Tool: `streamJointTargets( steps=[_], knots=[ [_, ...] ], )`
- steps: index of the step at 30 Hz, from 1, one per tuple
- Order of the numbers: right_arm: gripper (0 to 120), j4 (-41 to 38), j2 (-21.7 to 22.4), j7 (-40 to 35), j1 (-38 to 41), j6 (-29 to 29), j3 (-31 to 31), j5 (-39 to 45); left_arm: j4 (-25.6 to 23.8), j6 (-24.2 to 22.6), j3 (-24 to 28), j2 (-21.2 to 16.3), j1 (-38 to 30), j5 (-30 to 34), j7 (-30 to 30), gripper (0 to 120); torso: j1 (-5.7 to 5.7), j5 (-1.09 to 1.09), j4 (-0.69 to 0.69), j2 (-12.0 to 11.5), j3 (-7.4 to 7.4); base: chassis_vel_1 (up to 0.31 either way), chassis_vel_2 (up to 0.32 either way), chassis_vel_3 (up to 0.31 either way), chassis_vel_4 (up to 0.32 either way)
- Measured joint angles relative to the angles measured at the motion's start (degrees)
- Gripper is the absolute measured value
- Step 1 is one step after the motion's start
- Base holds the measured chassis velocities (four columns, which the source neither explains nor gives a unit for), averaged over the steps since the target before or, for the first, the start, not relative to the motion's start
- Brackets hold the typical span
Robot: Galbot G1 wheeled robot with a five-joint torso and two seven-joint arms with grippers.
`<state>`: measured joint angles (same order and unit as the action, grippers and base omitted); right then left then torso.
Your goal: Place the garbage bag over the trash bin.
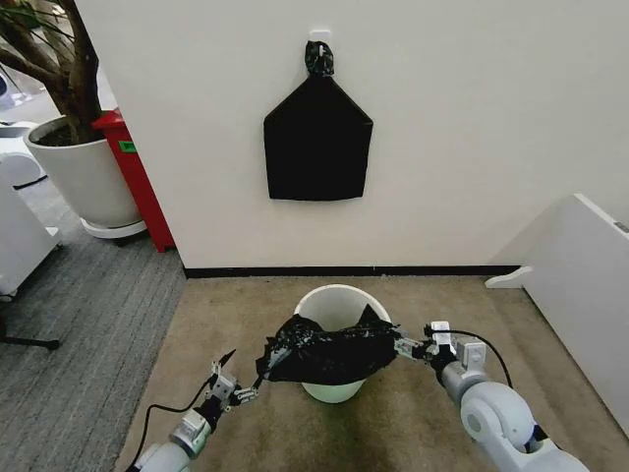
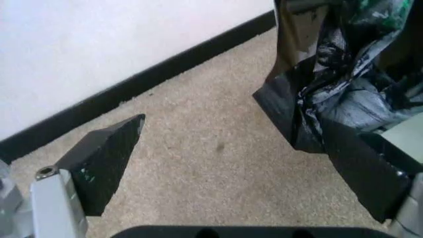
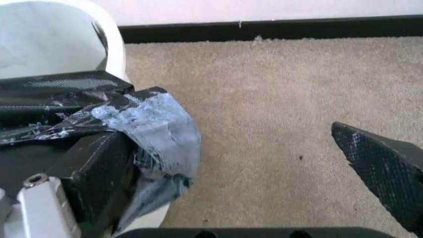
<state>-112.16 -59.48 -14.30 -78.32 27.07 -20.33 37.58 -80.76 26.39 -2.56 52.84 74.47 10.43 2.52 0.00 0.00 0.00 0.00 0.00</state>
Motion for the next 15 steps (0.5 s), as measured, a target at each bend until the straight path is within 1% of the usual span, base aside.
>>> streamJointTargets(
  steps=[5,6,13,14,15],
  knots=[
    [100,1.3,-0.2,0.1,0.9,0.2,0.5,0.0,1.2,3.0,-0.9,-0.1,0.7,-1.8,0.4,100,0.0,0.0,0.0,0.0,0.0,0.0,0.0,0.0,0.0],
    [100,1.3,-0.2,0.1,0.9,0.2,0.5,0.0,1.2,3.0,-0.9,-0.1,0.7,-1.8,0.4,100,0.0,0.0,0.0,0.0,0.0,0.0,0.0,0.0,0.0],
    [100,3.3,-0.3,0.0,2.8,0.6,1.6,0.2,4.7,8.1,-1.1,-0.2,0.9,-5.3,0.6,100,0.0,0.0,0.01,0.0,0.0,0.0,0.0,0.0,0.0],
    [100,3.3,-0.3,0.0,2.8,0.6,1.6,0.2,4.7,8.1,-1.1,-0.2,0.9,-5.3,0.6,100,0.0,0.0,0.01,0.0,0.0,0.0,0.0,0.0,0.0],
    [100,3.8,-0.3,-0.1,3.2,0.6,1.7,0.2,5.6,9.3,-1.1,-0.2,0.6,-6.3,0.7,100,0.0,0.0,0.01,0.0,0.0,0.0,0.0,0.0,0.0]
  ],
)
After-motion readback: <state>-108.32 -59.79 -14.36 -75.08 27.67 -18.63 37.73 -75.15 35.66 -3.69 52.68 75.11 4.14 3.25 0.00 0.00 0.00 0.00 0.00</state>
